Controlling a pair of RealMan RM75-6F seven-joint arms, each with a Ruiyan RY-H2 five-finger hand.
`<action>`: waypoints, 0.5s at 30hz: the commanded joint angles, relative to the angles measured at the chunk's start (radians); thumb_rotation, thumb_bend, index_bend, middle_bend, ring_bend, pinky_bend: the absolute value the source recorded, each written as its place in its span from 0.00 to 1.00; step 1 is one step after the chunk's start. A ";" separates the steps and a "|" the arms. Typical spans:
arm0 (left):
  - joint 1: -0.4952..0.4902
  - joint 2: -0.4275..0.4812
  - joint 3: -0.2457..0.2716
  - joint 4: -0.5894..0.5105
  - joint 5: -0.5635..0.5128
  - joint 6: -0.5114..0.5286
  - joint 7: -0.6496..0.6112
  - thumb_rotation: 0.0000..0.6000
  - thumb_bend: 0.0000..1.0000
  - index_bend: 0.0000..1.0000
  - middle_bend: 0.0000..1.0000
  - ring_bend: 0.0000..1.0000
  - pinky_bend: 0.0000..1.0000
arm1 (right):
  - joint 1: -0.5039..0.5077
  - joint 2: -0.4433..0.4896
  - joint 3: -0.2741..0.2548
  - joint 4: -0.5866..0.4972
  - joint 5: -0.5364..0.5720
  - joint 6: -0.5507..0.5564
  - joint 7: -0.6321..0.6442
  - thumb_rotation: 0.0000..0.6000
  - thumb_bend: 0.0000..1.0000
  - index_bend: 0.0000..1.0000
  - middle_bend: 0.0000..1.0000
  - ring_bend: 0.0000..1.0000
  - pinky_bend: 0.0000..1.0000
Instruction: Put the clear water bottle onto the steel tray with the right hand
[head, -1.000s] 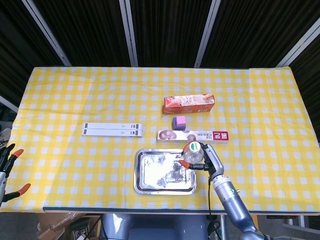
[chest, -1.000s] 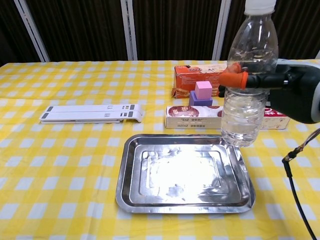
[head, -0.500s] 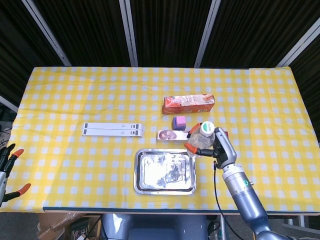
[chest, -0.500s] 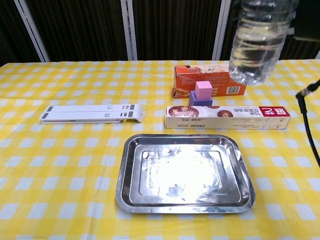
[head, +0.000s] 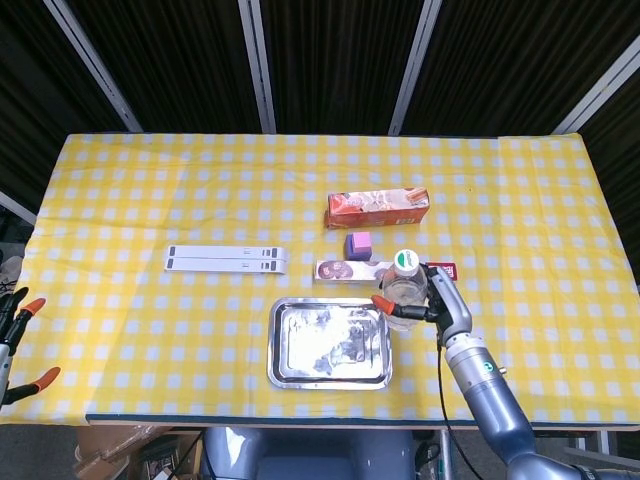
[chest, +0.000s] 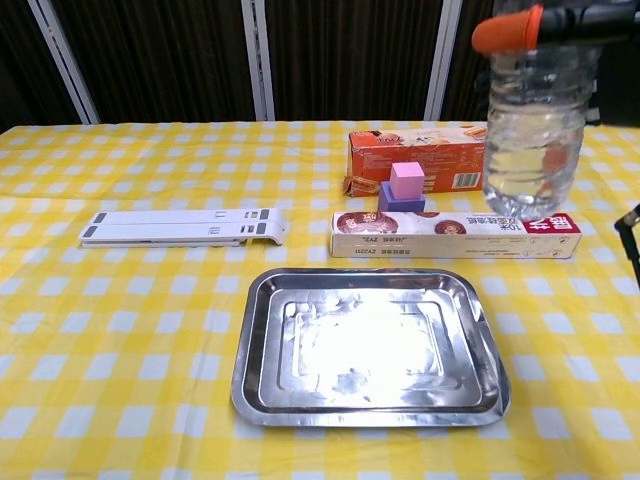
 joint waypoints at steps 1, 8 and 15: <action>0.000 0.000 0.000 0.000 -0.001 0.000 0.002 1.00 0.19 0.12 0.00 0.00 0.00 | -0.034 -0.074 -0.056 0.057 -0.047 -0.054 0.077 1.00 0.90 0.90 0.70 0.36 0.00; 0.000 -0.001 -0.002 0.000 -0.004 -0.002 0.005 1.00 0.19 0.12 0.00 0.00 0.00 | -0.126 -0.143 -0.101 0.179 -0.270 -0.171 0.249 1.00 0.90 0.90 0.70 0.36 0.00; -0.002 -0.005 0.000 -0.004 -0.002 -0.007 0.019 1.00 0.19 0.12 0.00 0.00 0.00 | -0.190 -0.106 -0.096 0.184 -0.408 -0.183 0.328 1.00 0.90 0.90 0.70 0.36 0.00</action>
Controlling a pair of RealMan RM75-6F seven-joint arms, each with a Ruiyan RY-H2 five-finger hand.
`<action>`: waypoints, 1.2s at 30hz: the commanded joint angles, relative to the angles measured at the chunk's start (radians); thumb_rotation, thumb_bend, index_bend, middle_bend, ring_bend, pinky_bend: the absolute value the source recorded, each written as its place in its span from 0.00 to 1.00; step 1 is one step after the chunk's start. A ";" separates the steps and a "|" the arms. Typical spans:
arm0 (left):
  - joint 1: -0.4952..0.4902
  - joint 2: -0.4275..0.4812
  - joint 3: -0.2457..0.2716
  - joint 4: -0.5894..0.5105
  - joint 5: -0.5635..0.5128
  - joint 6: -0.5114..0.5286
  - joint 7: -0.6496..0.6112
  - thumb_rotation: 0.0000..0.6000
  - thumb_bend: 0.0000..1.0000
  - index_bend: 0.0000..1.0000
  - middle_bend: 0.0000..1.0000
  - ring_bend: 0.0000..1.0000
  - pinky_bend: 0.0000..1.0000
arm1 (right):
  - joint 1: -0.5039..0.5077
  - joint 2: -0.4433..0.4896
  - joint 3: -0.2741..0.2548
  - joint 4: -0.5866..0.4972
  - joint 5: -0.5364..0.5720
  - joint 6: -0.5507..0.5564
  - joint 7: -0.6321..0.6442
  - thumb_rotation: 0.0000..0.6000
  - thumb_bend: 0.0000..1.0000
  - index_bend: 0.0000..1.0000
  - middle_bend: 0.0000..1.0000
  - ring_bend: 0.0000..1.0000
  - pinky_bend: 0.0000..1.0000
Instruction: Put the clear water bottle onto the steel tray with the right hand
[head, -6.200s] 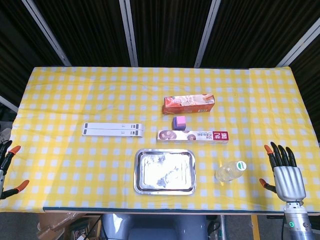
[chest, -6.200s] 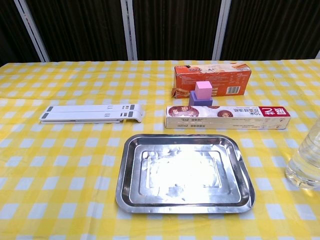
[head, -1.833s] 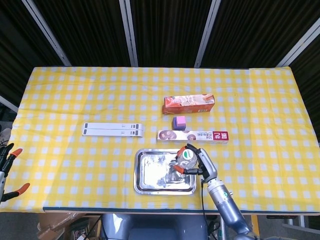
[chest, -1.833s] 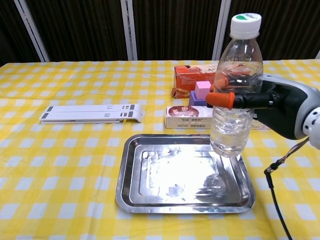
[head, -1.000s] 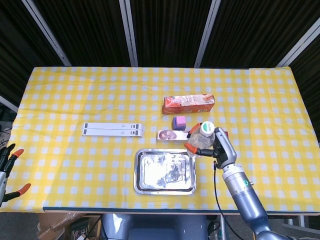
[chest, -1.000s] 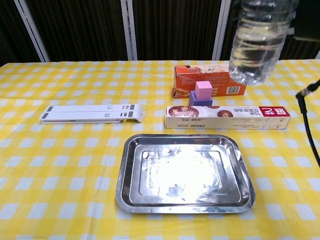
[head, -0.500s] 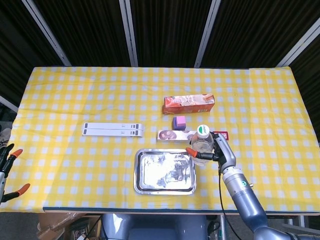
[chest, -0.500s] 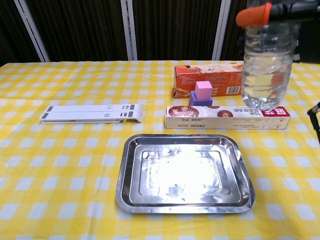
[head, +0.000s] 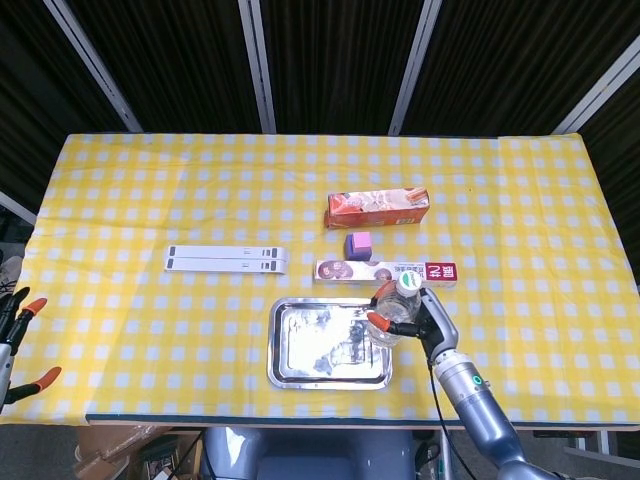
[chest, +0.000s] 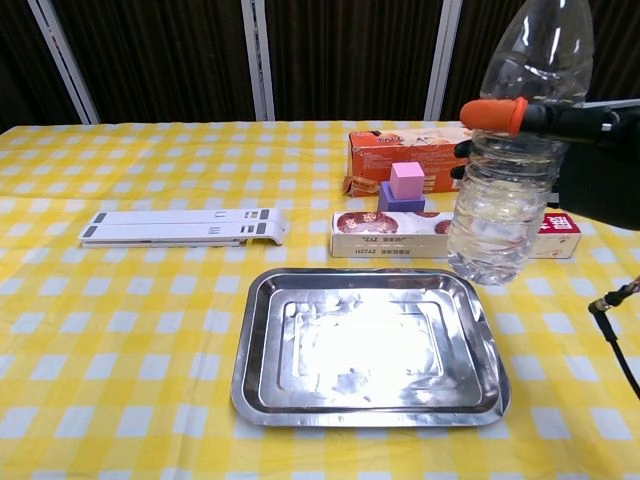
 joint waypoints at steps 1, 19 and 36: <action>0.000 -0.001 0.000 -0.001 0.001 0.000 0.004 1.00 0.19 0.12 0.00 0.00 0.00 | -0.039 0.033 0.007 -0.007 -0.060 -0.011 0.039 1.00 0.90 0.90 0.70 0.36 0.00; 0.003 0.006 -0.003 -0.001 -0.009 0.003 -0.018 1.00 0.19 0.12 0.00 0.00 0.00 | 0.018 0.349 0.291 -0.194 0.005 0.041 -0.025 1.00 0.90 0.90 0.70 0.37 0.00; 0.004 0.007 -0.002 -0.002 -0.006 0.006 -0.016 1.00 0.19 0.12 0.00 0.00 0.00 | 0.033 0.166 0.025 -0.112 0.131 0.029 -0.056 1.00 0.90 0.91 0.70 0.37 0.00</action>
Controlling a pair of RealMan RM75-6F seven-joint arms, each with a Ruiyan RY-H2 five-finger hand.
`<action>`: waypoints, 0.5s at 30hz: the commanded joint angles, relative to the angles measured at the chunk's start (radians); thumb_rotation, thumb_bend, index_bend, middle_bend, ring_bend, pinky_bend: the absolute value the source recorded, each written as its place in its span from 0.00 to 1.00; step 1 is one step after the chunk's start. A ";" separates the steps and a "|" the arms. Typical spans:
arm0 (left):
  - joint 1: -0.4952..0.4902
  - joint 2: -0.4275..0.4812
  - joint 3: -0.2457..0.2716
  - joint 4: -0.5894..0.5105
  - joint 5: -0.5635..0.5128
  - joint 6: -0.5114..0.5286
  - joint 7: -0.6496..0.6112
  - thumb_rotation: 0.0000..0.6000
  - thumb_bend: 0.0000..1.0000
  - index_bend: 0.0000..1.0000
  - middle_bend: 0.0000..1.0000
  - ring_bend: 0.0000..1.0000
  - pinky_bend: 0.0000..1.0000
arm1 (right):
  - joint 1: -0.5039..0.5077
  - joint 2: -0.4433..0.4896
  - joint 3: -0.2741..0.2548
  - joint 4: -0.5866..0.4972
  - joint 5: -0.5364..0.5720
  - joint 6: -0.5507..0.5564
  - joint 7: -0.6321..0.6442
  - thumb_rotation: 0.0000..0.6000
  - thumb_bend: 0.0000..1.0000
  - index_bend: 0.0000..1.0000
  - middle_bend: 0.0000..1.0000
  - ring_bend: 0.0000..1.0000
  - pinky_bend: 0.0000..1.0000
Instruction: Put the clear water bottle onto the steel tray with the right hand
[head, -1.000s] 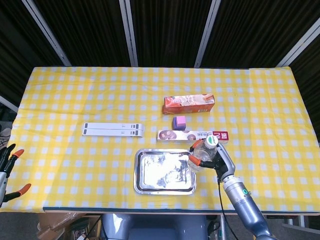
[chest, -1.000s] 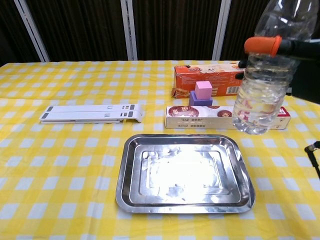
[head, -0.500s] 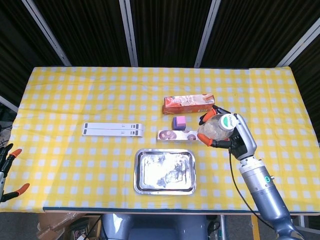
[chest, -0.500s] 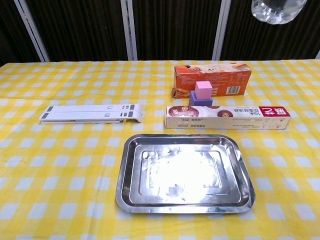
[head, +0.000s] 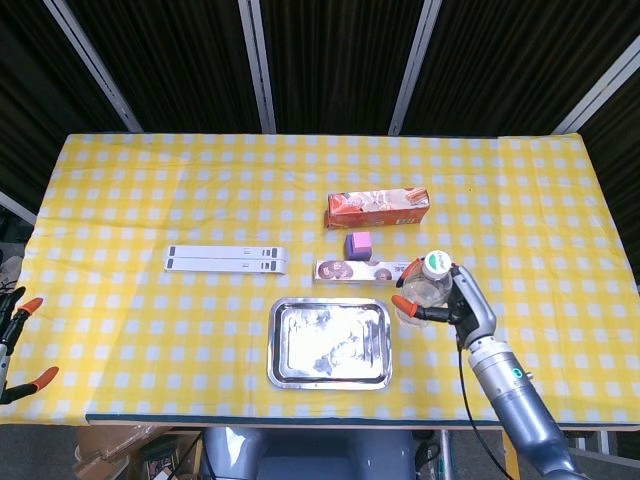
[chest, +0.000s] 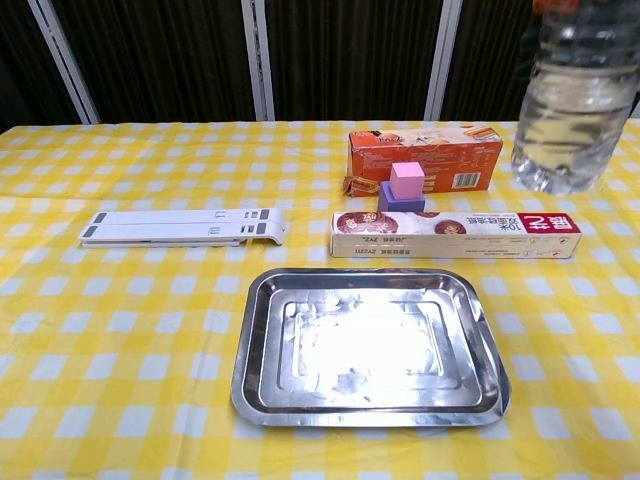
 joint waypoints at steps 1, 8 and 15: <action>0.001 -0.001 0.000 -0.001 0.001 0.001 0.003 1.00 0.19 0.12 0.00 0.00 0.00 | -0.008 -0.110 -0.079 0.099 -0.033 -0.024 0.036 1.00 0.90 0.91 0.70 0.37 0.00; -0.002 -0.004 -0.002 -0.002 -0.005 -0.005 0.013 1.00 0.20 0.12 0.00 0.00 0.00 | -0.043 -0.220 -0.160 0.233 -0.287 -0.071 0.081 1.00 0.90 0.91 0.70 0.37 0.00; -0.003 -0.007 0.001 -0.006 -0.003 -0.009 0.028 1.00 0.20 0.12 0.00 0.00 0.00 | -0.091 -0.218 -0.172 0.283 -0.540 -0.058 0.207 1.00 0.90 0.91 0.70 0.37 0.00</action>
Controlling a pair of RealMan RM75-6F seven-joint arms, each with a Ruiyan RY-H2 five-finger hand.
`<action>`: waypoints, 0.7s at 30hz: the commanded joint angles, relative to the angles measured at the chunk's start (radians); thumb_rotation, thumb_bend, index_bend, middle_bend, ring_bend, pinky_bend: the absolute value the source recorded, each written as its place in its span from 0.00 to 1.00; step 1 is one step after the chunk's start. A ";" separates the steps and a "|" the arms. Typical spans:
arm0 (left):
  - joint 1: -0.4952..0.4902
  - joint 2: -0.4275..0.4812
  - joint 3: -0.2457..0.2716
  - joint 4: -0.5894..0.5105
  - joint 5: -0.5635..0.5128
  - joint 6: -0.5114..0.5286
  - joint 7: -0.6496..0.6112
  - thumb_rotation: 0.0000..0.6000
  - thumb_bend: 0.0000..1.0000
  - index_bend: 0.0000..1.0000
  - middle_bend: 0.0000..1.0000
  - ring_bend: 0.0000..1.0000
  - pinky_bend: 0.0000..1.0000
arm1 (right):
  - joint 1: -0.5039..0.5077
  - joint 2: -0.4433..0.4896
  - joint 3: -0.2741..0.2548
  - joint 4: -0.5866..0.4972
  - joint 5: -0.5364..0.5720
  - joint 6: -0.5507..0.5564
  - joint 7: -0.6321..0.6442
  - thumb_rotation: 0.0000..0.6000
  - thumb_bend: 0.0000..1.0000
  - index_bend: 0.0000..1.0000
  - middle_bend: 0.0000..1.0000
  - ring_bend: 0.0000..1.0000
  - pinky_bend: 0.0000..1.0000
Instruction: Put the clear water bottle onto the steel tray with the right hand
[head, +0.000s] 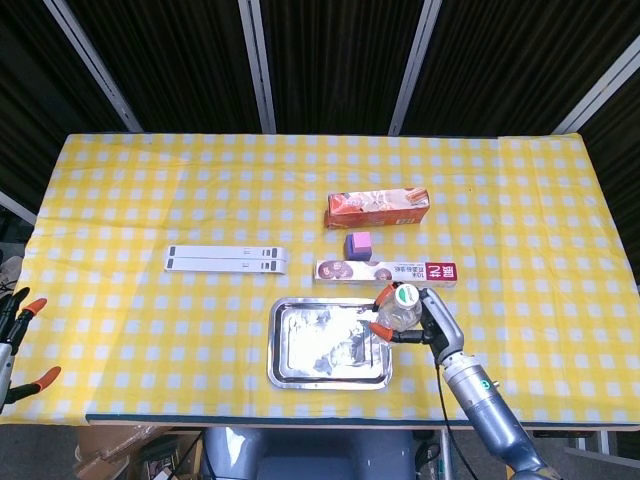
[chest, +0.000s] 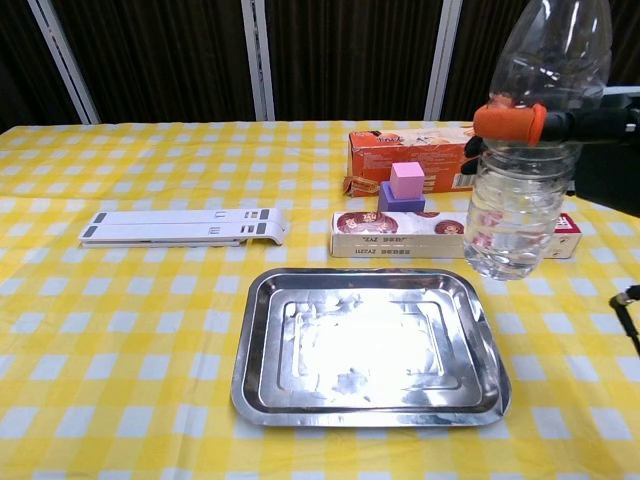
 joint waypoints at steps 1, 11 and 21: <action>0.001 0.000 0.000 0.000 0.000 0.003 0.001 1.00 0.20 0.12 0.00 0.00 0.00 | -0.041 -0.005 -0.028 0.058 -0.137 0.011 0.076 1.00 0.90 0.91 0.70 0.37 0.00; 0.001 -0.006 0.000 -0.005 -0.002 0.000 0.020 1.00 0.20 0.12 0.00 0.00 0.00 | -0.113 0.135 -0.013 0.178 -0.134 0.021 0.276 1.00 0.90 0.91 0.70 0.37 0.00; 0.002 -0.014 0.002 -0.014 0.000 0.000 0.043 1.00 0.20 0.12 0.00 0.00 0.00 | -0.176 0.238 -0.017 0.319 -0.244 0.054 0.505 1.00 0.90 0.91 0.70 0.37 0.00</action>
